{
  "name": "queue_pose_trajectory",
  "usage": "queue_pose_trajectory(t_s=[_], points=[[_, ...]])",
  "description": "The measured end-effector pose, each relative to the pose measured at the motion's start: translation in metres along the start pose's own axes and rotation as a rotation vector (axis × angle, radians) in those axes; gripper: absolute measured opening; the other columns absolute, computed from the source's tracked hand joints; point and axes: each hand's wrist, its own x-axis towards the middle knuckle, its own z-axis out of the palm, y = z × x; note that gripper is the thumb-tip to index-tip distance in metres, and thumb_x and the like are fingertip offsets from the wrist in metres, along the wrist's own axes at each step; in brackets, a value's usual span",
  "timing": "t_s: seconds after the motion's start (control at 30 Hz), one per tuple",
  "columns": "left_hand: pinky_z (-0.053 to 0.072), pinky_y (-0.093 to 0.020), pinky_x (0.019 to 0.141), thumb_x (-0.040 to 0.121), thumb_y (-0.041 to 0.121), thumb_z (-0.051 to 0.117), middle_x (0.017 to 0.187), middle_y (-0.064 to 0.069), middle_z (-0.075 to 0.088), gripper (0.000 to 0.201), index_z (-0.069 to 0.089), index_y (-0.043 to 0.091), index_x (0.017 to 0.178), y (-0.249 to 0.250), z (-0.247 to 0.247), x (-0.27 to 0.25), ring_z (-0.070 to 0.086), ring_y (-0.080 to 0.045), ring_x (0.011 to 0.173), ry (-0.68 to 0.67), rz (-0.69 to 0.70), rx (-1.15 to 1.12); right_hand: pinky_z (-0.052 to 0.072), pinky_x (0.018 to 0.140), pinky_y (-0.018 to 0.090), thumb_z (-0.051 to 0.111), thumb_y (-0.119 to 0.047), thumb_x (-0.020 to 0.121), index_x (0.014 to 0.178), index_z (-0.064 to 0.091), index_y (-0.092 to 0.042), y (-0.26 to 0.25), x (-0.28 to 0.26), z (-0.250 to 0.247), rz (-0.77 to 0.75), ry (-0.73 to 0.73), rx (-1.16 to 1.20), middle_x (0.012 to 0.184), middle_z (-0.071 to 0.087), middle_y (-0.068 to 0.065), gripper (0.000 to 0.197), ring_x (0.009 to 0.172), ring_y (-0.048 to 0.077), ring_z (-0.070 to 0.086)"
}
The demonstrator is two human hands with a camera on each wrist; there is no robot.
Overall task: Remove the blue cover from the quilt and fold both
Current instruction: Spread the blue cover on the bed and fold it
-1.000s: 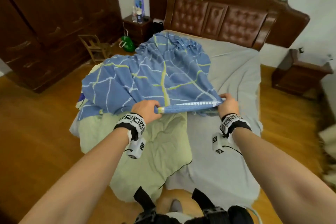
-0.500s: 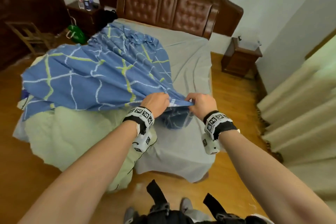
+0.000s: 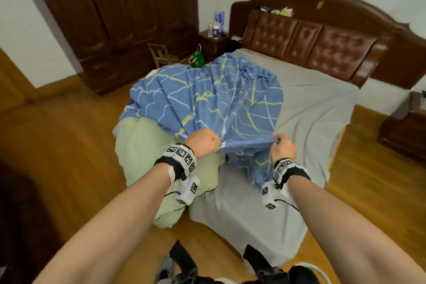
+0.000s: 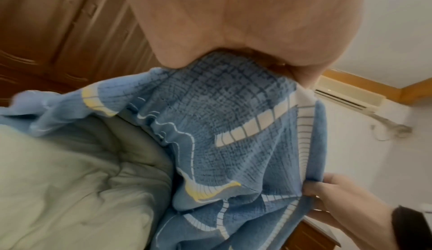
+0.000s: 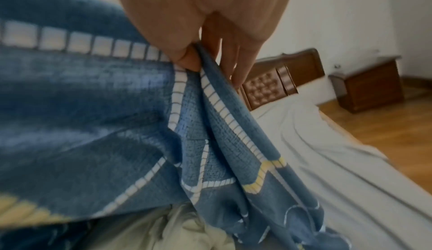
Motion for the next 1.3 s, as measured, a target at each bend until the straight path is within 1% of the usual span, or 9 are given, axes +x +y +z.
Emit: queue_pose_trajectory(t_s=[0.13,0.23,0.4,0.5,0.6,0.83,1.07,1.23,1.3], points=[[0.03,-0.034,0.058,0.085,0.035,0.038,0.065,-0.007,0.048,0.033,0.044,0.012,0.062,0.007,0.025,-0.028,0.05,-0.031,0.072,0.102,-0.147,0.046,0.043,0.086,0.04,0.041,-0.011,0.099,0.113,0.06,-0.005,0.02,-0.005,-0.012,-0.092,-0.105,0.015,0.11,0.063,0.028,0.024,0.104,0.045,0.057],[0.046,-0.033,0.077,0.084,0.042,0.057,0.095,0.004,0.065,0.021,0.06,0.028,0.099,0.01,0.044,-0.046,0.061,-0.023,0.094,0.082,-0.164,0.024,0.039,0.073,0.037,0.044,-0.018,0.094,0.077,0.055,-0.013,0.03,-0.012,-0.027,-0.209,-0.211,0.0,0.085,0.061,0.023,0.021,0.085,0.038,0.057],[0.037,-0.04,0.106,0.066,0.061,0.072,0.138,0.001,0.051,0.091,0.037,0.029,0.144,0.066,0.082,-0.038,0.046,-0.022,0.126,0.015,0.115,0.157,0.042,0.069,0.031,0.065,-0.037,0.074,0.071,0.056,-0.021,0.041,-0.041,-0.066,-0.303,-0.467,-0.057,0.07,0.056,0.001,0.019,0.07,0.02,0.05],[0.043,-0.034,0.093,0.079,0.046,0.068,0.121,-0.001,0.065,0.06,0.05,0.029,0.134,0.111,0.109,-0.031,0.058,-0.024,0.114,0.005,0.209,0.15,0.047,0.068,0.031,0.07,-0.035,0.058,0.079,0.052,-0.031,0.055,-0.065,-0.094,-0.359,-0.552,-0.145,0.076,0.06,-0.004,0.029,0.069,0.017,0.055],[0.044,-0.034,0.077,0.092,0.03,0.057,0.103,-0.005,0.071,0.023,0.068,0.029,0.112,0.147,0.125,-0.034,0.062,-0.029,0.1,0.015,0.284,0.107,0.045,0.067,0.031,0.067,-0.011,0.072,0.095,0.053,-0.028,0.08,-0.076,-0.122,-0.391,-0.47,-0.347,0.086,0.061,-0.001,0.031,0.079,0.025,0.058],[0.049,-0.036,0.08,0.091,0.017,0.055,0.094,-0.007,0.073,0.019,0.074,0.022,0.093,0.178,0.106,-0.05,0.063,-0.031,0.095,0.129,0.269,-0.038,0.047,0.07,0.03,0.051,-0.002,0.078,0.093,0.064,-0.026,0.138,-0.056,-0.148,-0.103,-0.066,-0.351,0.09,0.065,0.002,0.031,0.083,0.03,0.061],[0.037,-0.027,0.066,0.086,0.007,0.059,0.063,0.004,0.057,0.021,0.076,0.02,0.085,0.174,0.096,-0.071,0.061,-0.025,0.079,0.312,-0.011,-0.169,0.051,0.076,0.037,0.05,-0.016,0.087,0.1,0.062,-0.023,0.191,0.0,-0.151,0.005,-0.03,-0.063,0.098,0.069,0.014,0.02,0.094,0.038,0.063],[0.048,-0.033,0.081,0.088,0.025,0.056,0.104,-0.004,0.07,0.027,0.068,0.034,0.11,0.211,0.16,-0.054,0.061,-0.029,0.102,0.336,-0.27,0.137,0.046,0.081,0.034,0.044,0.001,0.092,0.112,0.064,-0.012,0.212,0.052,-0.19,-0.109,0.012,0.371,0.104,0.068,0.019,0.032,0.099,0.036,0.062],[0.045,-0.038,0.093,0.079,0.039,0.066,0.125,-0.007,0.056,0.06,0.048,0.035,0.136,0.246,0.19,-0.037,0.05,-0.03,0.118,0.251,-0.26,0.278,0.044,0.081,0.025,0.048,0.001,0.094,0.113,0.068,-0.004,0.218,0.068,-0.218,-0.249,-0.086,0.377,0.107,0.068,0.019,0.028,0.099,0.033,0.062]])
